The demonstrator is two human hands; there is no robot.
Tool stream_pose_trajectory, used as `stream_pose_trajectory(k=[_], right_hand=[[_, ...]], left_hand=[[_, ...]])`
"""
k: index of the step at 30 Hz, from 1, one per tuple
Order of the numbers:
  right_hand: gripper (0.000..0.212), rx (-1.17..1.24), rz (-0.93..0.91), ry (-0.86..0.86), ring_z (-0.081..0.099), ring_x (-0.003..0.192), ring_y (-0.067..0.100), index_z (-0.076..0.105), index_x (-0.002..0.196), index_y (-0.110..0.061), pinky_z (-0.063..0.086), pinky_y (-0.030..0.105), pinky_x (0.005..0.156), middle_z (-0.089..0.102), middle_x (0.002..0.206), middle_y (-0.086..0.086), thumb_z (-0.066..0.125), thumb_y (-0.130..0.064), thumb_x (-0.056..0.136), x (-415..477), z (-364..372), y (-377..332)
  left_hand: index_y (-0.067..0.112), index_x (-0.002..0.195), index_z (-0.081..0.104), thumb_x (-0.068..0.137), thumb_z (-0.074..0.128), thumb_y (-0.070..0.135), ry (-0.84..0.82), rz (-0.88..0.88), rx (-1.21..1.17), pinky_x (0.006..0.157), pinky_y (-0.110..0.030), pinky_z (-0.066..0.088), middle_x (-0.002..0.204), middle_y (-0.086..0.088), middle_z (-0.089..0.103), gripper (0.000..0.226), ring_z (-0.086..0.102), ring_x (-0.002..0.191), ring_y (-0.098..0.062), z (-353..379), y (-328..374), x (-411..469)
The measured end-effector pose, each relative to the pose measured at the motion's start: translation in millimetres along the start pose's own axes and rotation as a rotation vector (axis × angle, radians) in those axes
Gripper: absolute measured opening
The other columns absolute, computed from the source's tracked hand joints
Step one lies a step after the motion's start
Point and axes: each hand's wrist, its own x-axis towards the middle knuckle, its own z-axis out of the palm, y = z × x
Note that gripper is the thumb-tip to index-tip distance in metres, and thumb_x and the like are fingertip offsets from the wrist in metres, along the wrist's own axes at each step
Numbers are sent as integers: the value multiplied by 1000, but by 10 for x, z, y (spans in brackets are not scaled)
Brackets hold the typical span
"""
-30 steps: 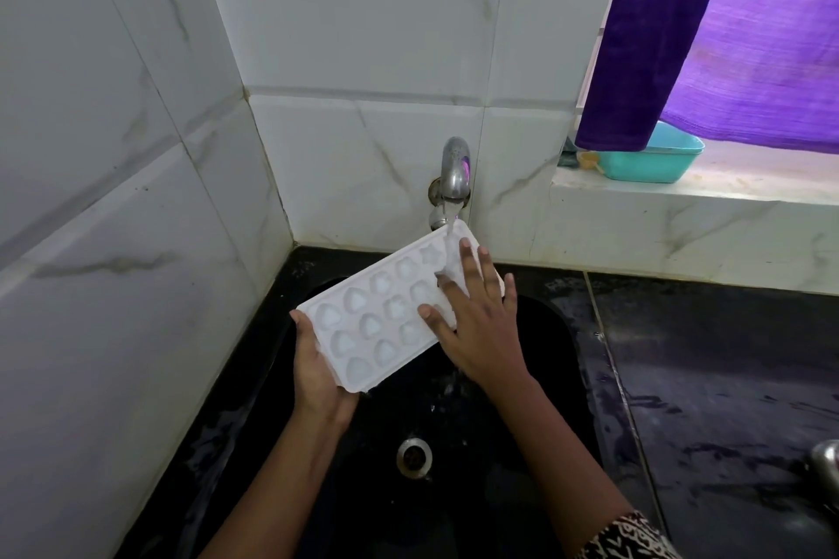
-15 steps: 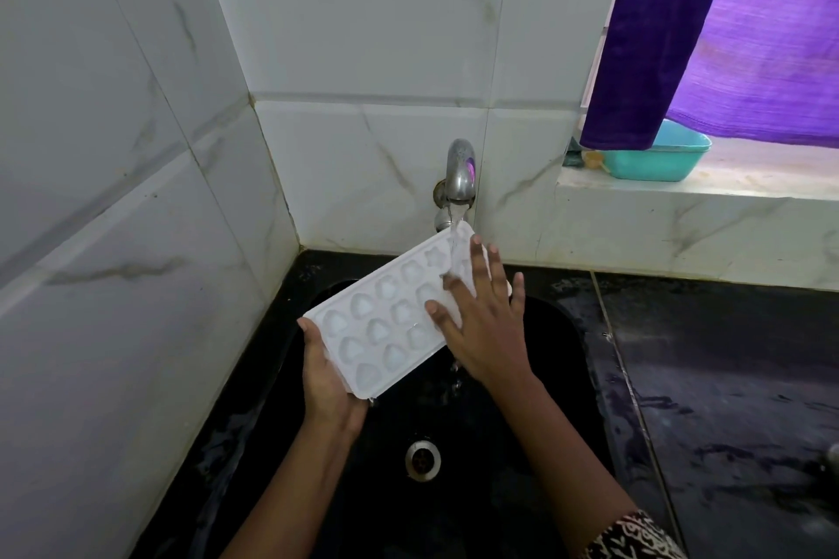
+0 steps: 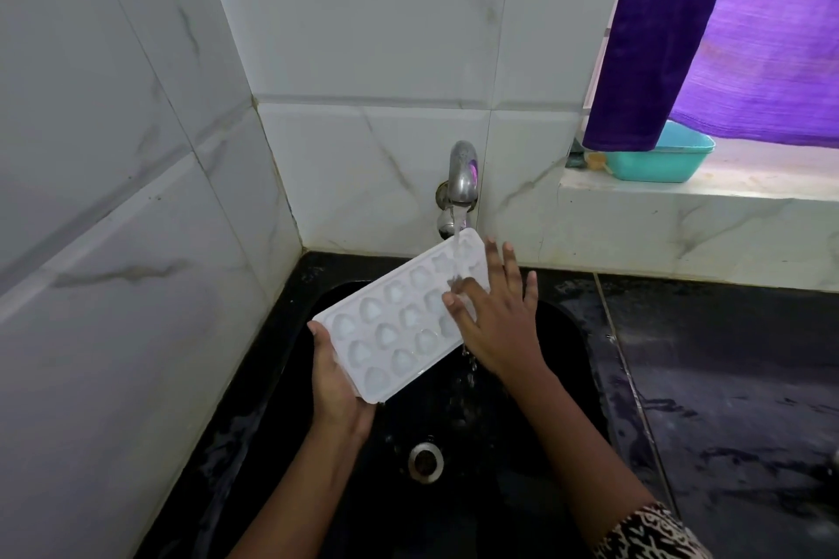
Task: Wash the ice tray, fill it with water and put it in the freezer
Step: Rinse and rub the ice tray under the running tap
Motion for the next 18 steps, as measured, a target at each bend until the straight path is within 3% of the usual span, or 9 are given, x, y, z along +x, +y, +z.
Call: stream_pose_trajectory(k=[3,5,8,11,13,16,18], right_hand=[[50,85,-8,-40,-28,137,4,48,131,-36,-9,51,114,-8,160,-4,29,-62,93,-39,61,-80],[50,90,12,-82,-28,135,1,51,127,-39,-8,51,115,-5,160,-5,26,-63,92,-28,35,-12],[48,8,-3,-11,-23,139,8,60,118,-34,-10,50,113,1,160,0,29,-60,93,-17,28,-33],[53,2,-54,-24,-25,140,8,51,130,-29,-9,49,112,-5,160,-2,32,-61,92,-78,123,-153],[48,20,-39,-72,-29,137,5,52,127,-33,-8,49,113,-6,160,-4,31,-60,93,-76,123,-102],[43,15,-20,-2,-23,139,8,60,117,-31,-7,50,113,1,160,0,33,-55,95,-39,77,-66],[52,-9,-54,29,-19,142,11,55,125,-30,-7,49,113,0,160,0,29,-60,93,-56,108,-152]], left_hand=[[19,132,55,87,28,75,11,-5,-28,85,-44,55,128,-13,65,77,63,116,-33,5,41,39],[19,133,55,87,29,75,13,2,-28,85,-45,56,129,-13,64,77,62,117,-33,-57,56,40],[22,132,56,86,30,77,29,-24,-25,86,-46,54,129,-12,64,76,62,116,-33,-97,-27,2],[21,131,56,83,32,78,45,-23,-44,86,-46,53,127,-13,65,78,64,115,-33,-93,-18,-6],[22,129,58,83,33,77,43,-4,-49,80,-42,57,126,-12,66,76,64,114,-32,-142,23,1],[22,130,57,85,33,76,35,-15,-44,77,-40,59,127,-12,65,74,64,114,-32,-159,4,-25],[20,131,56,84,33,76,41,-16,-50,77,-39,59,126,-12,66,76,65,113,-32,-112,3,-26]])
